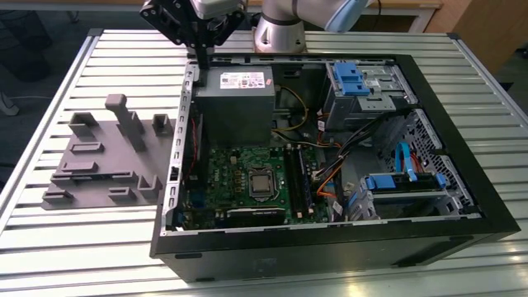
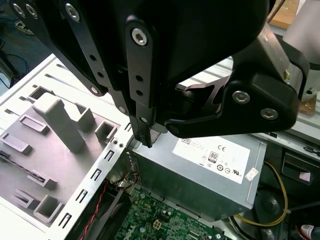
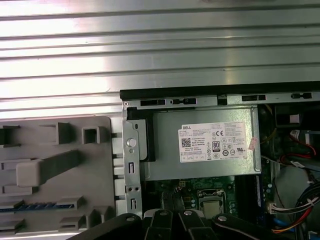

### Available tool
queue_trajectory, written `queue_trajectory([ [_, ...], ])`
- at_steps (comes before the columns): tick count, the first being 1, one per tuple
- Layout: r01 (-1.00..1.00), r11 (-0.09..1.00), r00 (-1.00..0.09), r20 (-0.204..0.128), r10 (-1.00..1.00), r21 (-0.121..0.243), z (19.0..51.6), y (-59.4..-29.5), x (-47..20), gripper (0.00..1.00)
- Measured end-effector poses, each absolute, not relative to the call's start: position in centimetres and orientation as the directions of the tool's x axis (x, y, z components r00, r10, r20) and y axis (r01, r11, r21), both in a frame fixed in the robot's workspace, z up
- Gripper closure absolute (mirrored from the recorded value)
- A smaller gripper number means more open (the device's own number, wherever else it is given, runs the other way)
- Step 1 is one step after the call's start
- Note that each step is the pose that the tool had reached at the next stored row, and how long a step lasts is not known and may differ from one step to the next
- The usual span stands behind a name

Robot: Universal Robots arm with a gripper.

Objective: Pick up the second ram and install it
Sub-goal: 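Reach for the second ram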

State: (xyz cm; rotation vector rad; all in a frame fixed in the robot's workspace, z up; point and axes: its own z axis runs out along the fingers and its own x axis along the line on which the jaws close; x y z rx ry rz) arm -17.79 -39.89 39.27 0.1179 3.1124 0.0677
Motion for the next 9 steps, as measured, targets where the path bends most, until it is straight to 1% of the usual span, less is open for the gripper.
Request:
queue_trajectory([
  [9,0.075,0.996,-0.997,-0.024,0.076,0.044,39.23,-39.89,-18.23,0.89],
])
